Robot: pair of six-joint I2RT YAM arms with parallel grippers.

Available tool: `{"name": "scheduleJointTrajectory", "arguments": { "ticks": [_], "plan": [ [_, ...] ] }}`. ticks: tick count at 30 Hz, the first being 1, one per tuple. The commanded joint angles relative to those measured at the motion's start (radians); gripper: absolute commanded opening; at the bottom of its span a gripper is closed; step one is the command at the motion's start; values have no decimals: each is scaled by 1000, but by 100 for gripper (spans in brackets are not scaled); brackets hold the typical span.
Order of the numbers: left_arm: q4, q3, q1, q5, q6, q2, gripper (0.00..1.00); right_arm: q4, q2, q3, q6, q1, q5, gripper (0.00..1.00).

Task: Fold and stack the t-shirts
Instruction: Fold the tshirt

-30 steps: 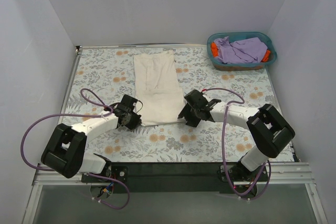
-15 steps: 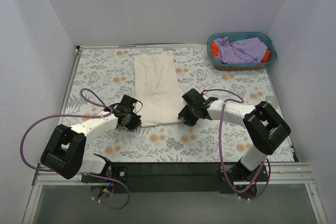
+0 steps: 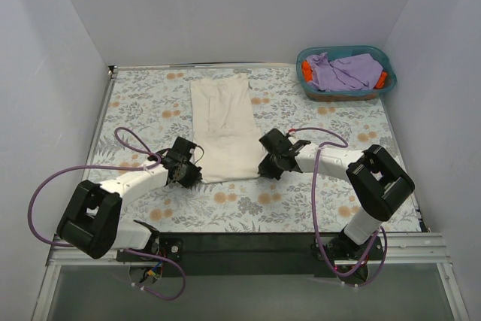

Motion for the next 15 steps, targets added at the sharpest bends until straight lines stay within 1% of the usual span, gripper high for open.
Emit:
{"name": "scheduleJointTrajectory", "arguments": {
  "ticks": [1,2,6,8,13,15],
  "plan": [
    [-81,-14,-3,-22,30,-31,0,-50,18,3,-48,3,73,5],
    [-87,-10,-3,-25,34,-32,0,-50,18,6,-77,1,79,1],
    [-113,25,-3,-45,84,-44,0,-55,-8,26,-160,1,100,1],
    [-136,58,-3,-72,136,-51,0,-61,-22,39,-199,0,111,1],
    [-168,135,-5,-79,272,-77,0,-98,-60,118,-408,-6,131,1],
    [-207,178,-5,-74,300,-97,0,-122,-71,157,-458,-6,120,1]
  ]
}}
